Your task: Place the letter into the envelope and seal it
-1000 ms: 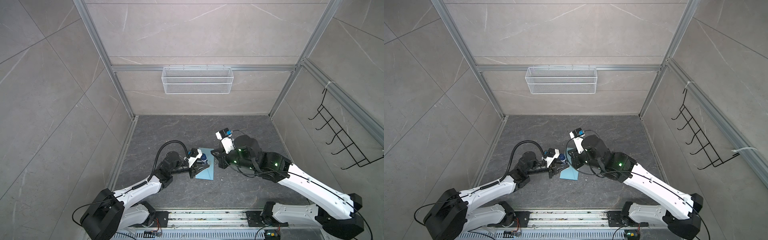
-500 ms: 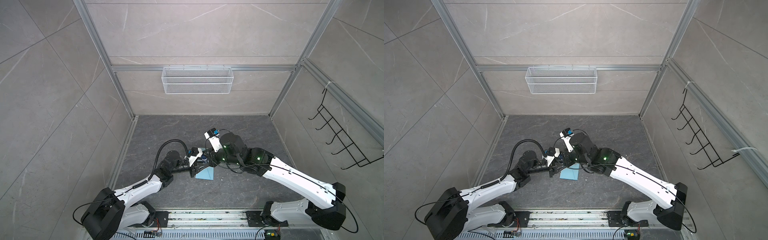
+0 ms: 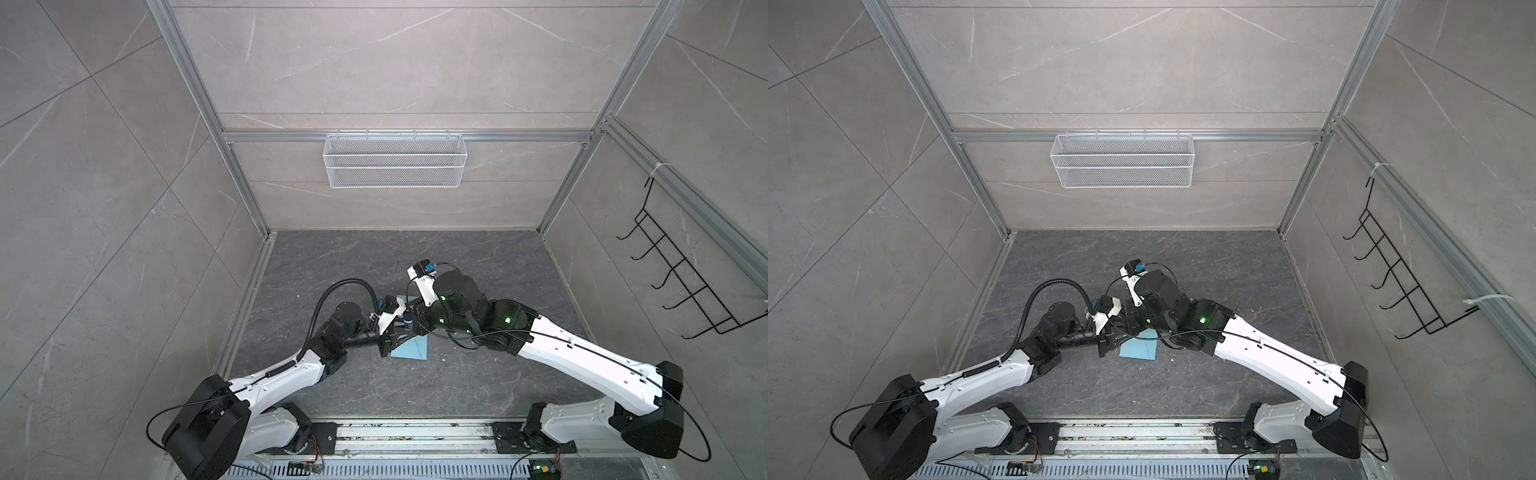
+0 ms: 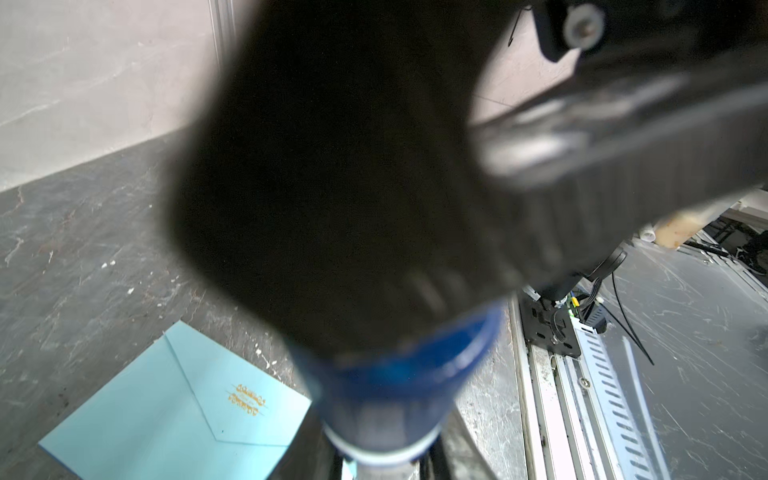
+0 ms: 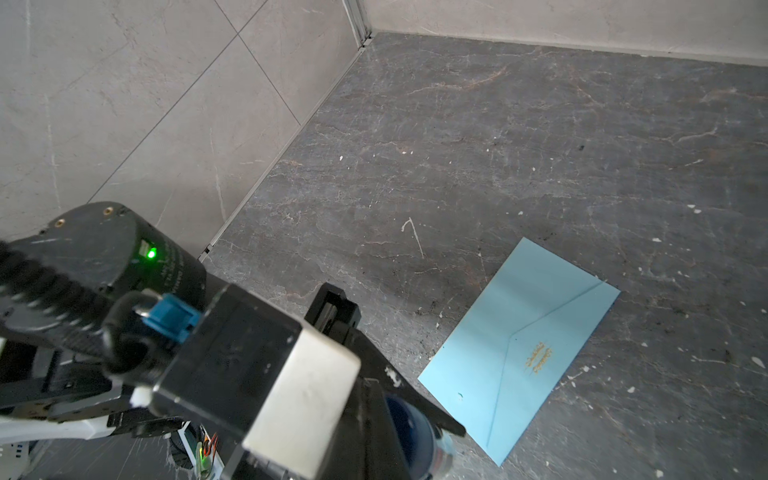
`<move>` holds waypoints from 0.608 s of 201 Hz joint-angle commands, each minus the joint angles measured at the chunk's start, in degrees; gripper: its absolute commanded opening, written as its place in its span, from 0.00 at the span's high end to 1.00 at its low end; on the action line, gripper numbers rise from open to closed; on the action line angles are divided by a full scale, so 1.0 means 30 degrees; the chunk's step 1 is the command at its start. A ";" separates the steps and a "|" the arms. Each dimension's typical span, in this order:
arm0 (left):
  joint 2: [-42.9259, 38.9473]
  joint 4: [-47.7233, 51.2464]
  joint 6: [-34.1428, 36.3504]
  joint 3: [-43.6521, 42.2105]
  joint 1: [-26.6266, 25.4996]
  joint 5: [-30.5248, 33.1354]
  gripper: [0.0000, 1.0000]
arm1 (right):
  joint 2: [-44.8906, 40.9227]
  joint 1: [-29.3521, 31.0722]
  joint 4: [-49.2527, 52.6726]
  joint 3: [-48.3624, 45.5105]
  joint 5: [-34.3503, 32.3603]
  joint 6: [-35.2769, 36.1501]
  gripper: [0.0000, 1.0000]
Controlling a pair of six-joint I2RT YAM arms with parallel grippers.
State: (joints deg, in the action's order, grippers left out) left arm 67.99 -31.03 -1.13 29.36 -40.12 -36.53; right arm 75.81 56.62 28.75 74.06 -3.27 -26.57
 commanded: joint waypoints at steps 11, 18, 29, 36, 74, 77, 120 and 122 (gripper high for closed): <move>-0.1043 -0.3460 -0.0008 0.0598 0.0090 0.0113 1.00 | 0.0984 0.0107 0.2667 -0.1347 -0.0288 -0.1509 1.00; -0.1161 -0.3587 0.0029 0.0547 0.0100 0.0238 1.00 | 0.1062 0.0107 0.2502 -0.1652 -0.0057 -0.1787 1.00; -0.1344 -0.3774 0.0064 0.0450 0.0094 0.0432 1.00 | 0.1174 0.0111 0.2179 -0.2280 0.0354 -0.2221 1.00; -0.1475 -0.3815 0.0099 0.0431 0.0101 0.0546 1.00 | 0.1222 0.0111 0.2059 -0.2596 0.0573 -0.2484 1.00; -0.1846 -0.3721 0.0285 0.0419 0.0131 0.0926 1.00 | 0.1229 0.0104 0.0813 -0.4864 0.1665 -0.3858 1.00; -0.1859 -0.3713 0.0324 0.0423 0.0127 0.0953 1.00 | 0.1238 0.0110 0.0728 -0.5001 0.1714 -0.3947 1.00; -0.1966 -0.3903 0.0317 0.0442 0.0203 0.1153 1.00 | 0.1466 0.0147 -0.0049 -0.6306 0.2337 -0.4810 1.00; -0.1953 -0.3898 0.0295 0.0445 0.0215 0.1153 1.00 | 0.1497 0.0164 -0.0074 -0.6315 0.2383 -0.4822 1.00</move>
State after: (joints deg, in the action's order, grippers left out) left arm 67.37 -22.68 -1.08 25.76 -40.23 -33.47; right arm 76.62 56.38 15.22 60.60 -0.75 -38.26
